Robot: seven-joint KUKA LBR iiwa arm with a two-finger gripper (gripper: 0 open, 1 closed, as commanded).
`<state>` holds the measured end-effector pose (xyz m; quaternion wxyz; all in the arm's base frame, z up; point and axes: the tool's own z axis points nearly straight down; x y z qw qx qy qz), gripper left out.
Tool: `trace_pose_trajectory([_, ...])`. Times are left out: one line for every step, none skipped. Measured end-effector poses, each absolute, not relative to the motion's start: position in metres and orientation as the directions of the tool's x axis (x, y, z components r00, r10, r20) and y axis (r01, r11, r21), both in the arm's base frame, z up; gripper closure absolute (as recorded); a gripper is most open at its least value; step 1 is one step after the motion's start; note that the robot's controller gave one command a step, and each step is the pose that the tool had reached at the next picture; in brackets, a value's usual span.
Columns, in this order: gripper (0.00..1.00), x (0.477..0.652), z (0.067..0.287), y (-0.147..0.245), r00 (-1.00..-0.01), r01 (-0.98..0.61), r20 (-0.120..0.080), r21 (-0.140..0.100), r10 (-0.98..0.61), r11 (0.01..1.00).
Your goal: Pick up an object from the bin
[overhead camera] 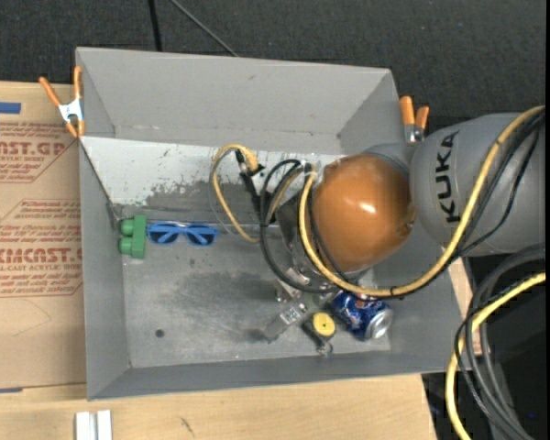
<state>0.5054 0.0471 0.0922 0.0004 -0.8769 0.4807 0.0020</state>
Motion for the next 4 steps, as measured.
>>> trace_pose_trajectory([0.0,0.492,0.094,0.049,0.777,-0.629,-0.005,0.001,-0.629,-0.777])
trace_pose_trajectory([0.0,0.49,0.071,0.049,0.807,-0.59,-0.006,0.002,-0.59,-0.807])
trace_pose_trajectory([0.0,0.483,0.069,0.05,0.701,-0.713,-0.003,-0.001,-0.713,-0.701])
trace_pose_trajectory([1.0,0.483,0.069,0.05,0.701,-0.714,-0.004,0.0,-0.714,-0.701])
